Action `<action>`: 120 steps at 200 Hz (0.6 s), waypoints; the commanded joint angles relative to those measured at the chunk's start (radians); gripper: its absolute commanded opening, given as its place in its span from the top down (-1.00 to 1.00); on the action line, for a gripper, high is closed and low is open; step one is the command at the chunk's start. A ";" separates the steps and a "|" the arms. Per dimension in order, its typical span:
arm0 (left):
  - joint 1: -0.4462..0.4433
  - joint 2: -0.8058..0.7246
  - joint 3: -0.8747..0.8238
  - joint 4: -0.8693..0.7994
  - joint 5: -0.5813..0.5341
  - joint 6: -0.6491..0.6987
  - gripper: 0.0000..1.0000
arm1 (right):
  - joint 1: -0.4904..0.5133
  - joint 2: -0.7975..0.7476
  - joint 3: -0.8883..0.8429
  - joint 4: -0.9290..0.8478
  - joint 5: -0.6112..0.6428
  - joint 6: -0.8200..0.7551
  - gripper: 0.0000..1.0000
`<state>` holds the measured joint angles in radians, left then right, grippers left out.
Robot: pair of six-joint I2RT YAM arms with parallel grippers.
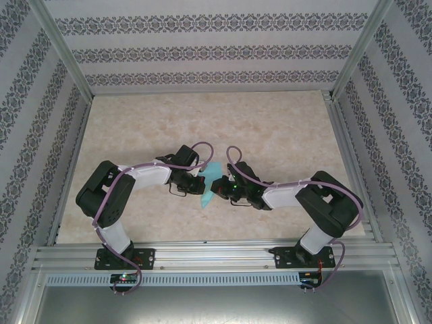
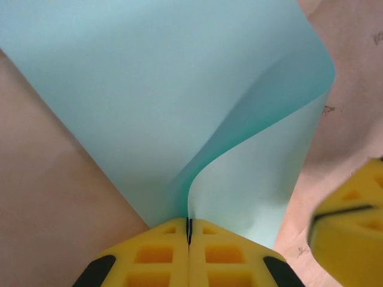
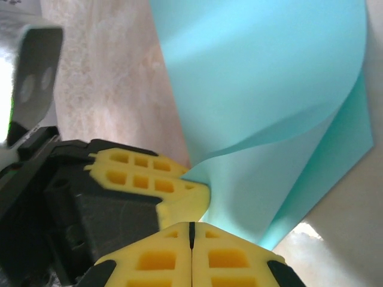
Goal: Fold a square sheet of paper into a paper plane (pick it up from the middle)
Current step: Third fold the triangle at the center of the table.
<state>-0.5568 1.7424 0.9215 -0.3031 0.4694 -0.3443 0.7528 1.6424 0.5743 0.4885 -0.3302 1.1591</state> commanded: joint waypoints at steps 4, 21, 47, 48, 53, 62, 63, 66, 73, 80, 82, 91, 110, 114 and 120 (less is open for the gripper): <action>-0.010 0.039 -0.007 -0.058 -0.038 0.026 0.86 | -0.016 0.041 0.037 -0.011 -0.009 -0.033 0.90; -0.009 0.039 -0.007 -0.059 -0.038 0.027 0.86 | -0.016 0.065 0.046 -0.016 -0.016 -0.041 0.90; -0.009 0.037 -0.006 -0.063 -0.039 0.028 0.86 | -0.015 0.089 0.031 -0.038 -0.004 -0.042 0.90; -0.008 0.037 -0.007 -0.063 -0.039 0.029 0.86 | -0.015 0.090 0.030 -0.040 -0.003 -0.042 0.90; -0.009 0.037 -0.007 -0.064 -0.041 0.030 0.86 | -0.016 0.092 0.022 -0.045 0.006 -0.040 0.90; -0.009 0.036 -0.007 -0.065 -0.042 0.030 0.86 | -0.016 0.096 0.005 -0.050 0.019 -0.035 0.90; -0.008 0.036 -0.007 -0.065 -0.043 0.030 0.86 | -0.016 0.097 0.004 -0.052 0.020 -0.035 0.90; -0.009 0.036 -0.007 -0.065 -0.044 0.030 0.86 | -0.016 0.099 -0.001 -0.052 0.023 -0.033 0.90; -0.009 0.035 -0.005 -0.066 -0.042 0.031 0.86 | -0.016 0.102 -0.009 -0.056 0.028 -0.031 0.90; -0.009 0.035 -0.005 -0.067 -0.041 0.031 0.86 | -0.015 0.105 -0.017 -0.053 0.032 -0.029 0.90; -0.010 0.035 -0.006 -0.067 -0.041 0.030 0.86 | -0.014 0.106 -0.018 -0.053 0.031 -0.028 0.90; -0.010 0.035 -0.005 -0.065 -0.042 0.031 0.86 | -0.012 0.110 -0.021 -0.039 0.024 -0.028 0.90; -0.009 0.036 -0.003 -0.069 -0.045 0.034 0.87 | -0.015 0.099 -0.001 -0.040 0.000 -0.039 0.90; -0.009 0.037 -0.003 -0.071 -0.045 0.033 0.87 | -0.015 0.090 0.003 -0.043 0.000 -0.040 0.89; -0.009 0.037 -0.001 -0.072 -0.044 0.034 0.87 | -0.017 0.075 0.012 -0.051 -0.004 -0.044 0.87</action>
<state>-0.5568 1.7424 0.9218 -0.3035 0.4698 -0.3405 0.7418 1.7271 0.5827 0.4896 -0.3302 1.1442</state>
